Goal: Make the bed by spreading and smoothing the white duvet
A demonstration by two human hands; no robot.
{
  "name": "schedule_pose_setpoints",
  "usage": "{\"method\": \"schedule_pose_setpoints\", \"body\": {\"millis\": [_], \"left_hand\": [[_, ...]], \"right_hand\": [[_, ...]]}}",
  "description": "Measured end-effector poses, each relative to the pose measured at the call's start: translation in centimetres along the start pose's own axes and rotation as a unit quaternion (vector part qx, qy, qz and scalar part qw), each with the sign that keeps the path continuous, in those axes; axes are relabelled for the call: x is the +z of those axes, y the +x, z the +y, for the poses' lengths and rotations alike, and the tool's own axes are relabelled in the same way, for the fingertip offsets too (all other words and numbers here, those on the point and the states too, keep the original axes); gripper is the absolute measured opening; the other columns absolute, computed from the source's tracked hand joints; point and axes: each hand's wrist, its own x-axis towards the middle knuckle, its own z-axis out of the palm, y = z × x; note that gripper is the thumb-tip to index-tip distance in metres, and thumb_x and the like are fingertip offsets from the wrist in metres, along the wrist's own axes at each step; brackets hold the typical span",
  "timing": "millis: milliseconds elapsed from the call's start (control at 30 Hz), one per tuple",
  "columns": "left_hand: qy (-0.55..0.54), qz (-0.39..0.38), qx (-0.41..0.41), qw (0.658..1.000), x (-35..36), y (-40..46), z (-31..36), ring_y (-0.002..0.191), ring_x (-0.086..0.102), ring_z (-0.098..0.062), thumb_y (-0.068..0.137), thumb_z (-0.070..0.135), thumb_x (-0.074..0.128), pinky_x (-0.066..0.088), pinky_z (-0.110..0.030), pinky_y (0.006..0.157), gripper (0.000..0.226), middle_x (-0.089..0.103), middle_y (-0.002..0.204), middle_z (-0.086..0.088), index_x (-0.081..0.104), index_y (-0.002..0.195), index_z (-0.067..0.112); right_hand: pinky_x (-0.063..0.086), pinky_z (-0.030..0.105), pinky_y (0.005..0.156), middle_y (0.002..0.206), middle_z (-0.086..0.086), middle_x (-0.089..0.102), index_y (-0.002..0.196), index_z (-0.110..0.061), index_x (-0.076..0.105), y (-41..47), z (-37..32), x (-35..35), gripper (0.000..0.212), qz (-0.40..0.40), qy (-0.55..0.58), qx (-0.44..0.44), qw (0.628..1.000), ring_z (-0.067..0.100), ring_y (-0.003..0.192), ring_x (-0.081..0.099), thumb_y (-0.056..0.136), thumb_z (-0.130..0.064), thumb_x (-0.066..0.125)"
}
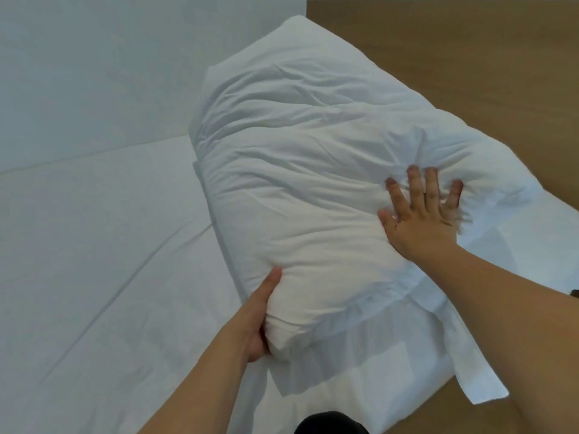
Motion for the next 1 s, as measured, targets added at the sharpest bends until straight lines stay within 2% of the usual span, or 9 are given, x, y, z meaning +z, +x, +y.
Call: {"method": "schedule_pose_setpoints", "body": {"millis": [100,233,400,467,567,700,833,900,1000], "left_hand": [[-0.035,-0.017,0.013,0.999,1.1,0.1,1.3,0.104,0.068,-0.033,0.076,0.046,0.077,0.050,-0.048,0.097,0.055,0.072,0.110,-0.017,0.070,0.114,0.008],[-0.071,0.047,0.041,0.996,2.0,-0.1,2.7,0.093,0.069,-0.035,0.084,0.012,0.067,0.057,-0.039,0.068,0.037,0.071,0.108,-0.020,0.065,0.119,-0.002],[-0.054,0.093,0.097,0.989,0.2,-3.6,8.2,0.069,0.068,-0.030,0.081,0.001,0.058,0.054,-0.030,0.044,0.024,0.071,0.092,-0.022,0.065,0.102,-0.009],[-0.047,0.111,0.143,0.982,-1.9,-4.9,11.0,0.061,0.067,-0.026,0.079,0.004,0.059,0.055,-0.027,0.047,0.021,0.069,0.087,-0.021,0.063,0.098,-0.005],[-0.013,0.154,0.206,0.966,-6.6,-7.0,13.8,0.084,0.066,-0.027,0.064,0.018,0.069,0.056,-0.032,0.066,0.057,0.066,0.114,-0.019,0.062,0.117,-0.001],[-0.015,0.206,0.279,0.938,-13.9,-14.1,11.4,0.109,0.064,-0.034,0.064,0.019,0.070,0.052,-0.033,0.071,0.060,0.064,0.123,-0.020,0.061,0.120,-0.002],[0.029,0.301,0.218,0.928,-23.0,-18.8,-0.6,0.095,0.066,-0.031,0.063,0.029,0.075,0.050,-0.035,0.084,0.044,0.069,0.110,-0.018,0.067,0.098,0.005],[-0.040,0.293,0.177,0.939,-26.4,-19.3,-5.7,0.093,0.068,-0.030,0.049,0.029,0.086,0.052,-0.041,0.088,0.076,0.068,0.114,-0.018,0.062,0.115,0.001],[-0.016,0.366,0.149,0.918,-24.5,-21.6,-8.4,0.111,0.059,-0.037,0.070,0.034,0.081,0.050,-0.047,0.093,0.084,0.054,0.133,-0.019,0.043,0.137,0.002]], "right_hand": [[-0.037,0.055,0.101,0.158,0.003,-0.030,0.154,-0.035,-0.010,0.3,-0.2,-0.2,0.065,-0.012,-0.016,0.010,1.000,0.027,0.142,-0.034,0.095,-0.060,0.005],[-0.035,0.057,0.102,0.160,0.004,-0.027,0.154,-0.035,-0.010,0.0,-0.7,-1.5,0.065,-0.043,-0.021,0.018,0.999,0.028,0.144,-0.030,0.095,-0.059,0.005],[-0.033,0.058,0.102,0.158,0.003,-0.030,0.153,-0.036,-0.014,0.1,-3.0,-4.5,0.066,-0.110,0.023,0.030,0.993,0.028,0.143,-0.031,0.094,-0.061,0.002],[-0.035,0.057,0.100,0.159,0.003,-0.029,0.153,-0.036,-0.013,-0.2,-5.2,-5.8,0.066,-0.134,0.059,0.036,0.989,0.027,0.144,-0.030,0.094,-0.062,0.003],[-0.034,0.056,0.100,0.160,0.003,-0.025,0.153,-0.037,-0.012,-2.0,-9.6,-6.7,0.066,-0.157,0.147,0.057,0.975,0.025,0.146,-0.026,0.094,-0.063,0.005],[-0.023,0.057,0.109,0.163,0.002,-0.012,0.153,-0.040,-0.011,-9.4,-17.1,-6.9,0.066,-0.223,0.268,0.027,0.937,0.023,0.150,-0.012,0.096,-0.064,0.012],[-0.028,0.054,0.107,0.164,0.004,-0.009,0.154,-0.036,-0.006,-18.7,-21.6,-6.8,0.066,-0.214,0.237,-0.093,0.943,0.024,0.150,-0.010,0.096,-0.063,0.010],[-0.030,0.053,0.105,0.164,0.003,-0.009,0.155,-0.037,-0.005,-20.7,-20.7,-7.7,0.066,-0.191,0.204,-0.136,0.950,0.024,0.150,-0.011,0.096,-0.062,0.009],[-0.023,0.055,0.113,0.164,0.003,-0.008,0.156,-0.033,0.000,-20.7,-17.8,-9.9,0.066,-0.172,0.157,-0.181,0.956,0.023,0.150,-0.011,0.096,-0.060,0.010]]}}
